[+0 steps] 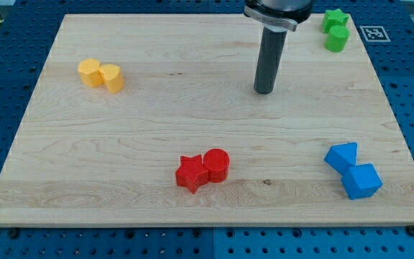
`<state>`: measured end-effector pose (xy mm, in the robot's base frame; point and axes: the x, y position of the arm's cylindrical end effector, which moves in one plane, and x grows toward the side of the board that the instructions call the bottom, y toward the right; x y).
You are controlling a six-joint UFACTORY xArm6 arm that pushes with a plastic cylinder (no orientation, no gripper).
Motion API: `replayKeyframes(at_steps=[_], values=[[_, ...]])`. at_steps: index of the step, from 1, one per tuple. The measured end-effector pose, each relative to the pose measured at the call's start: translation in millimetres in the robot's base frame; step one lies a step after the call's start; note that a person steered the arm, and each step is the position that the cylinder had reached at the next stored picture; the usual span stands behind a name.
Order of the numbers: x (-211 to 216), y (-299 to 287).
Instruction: Push the green circle to the top left
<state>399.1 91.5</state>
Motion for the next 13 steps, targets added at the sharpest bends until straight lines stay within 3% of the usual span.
replayKeyframes(at_steps=[6,7,9,10,13], values=[[3.6,2.8],[-13.3,12.8],[-61.4,193.9],[-100.1,237.5],[-120.4,184.7]])
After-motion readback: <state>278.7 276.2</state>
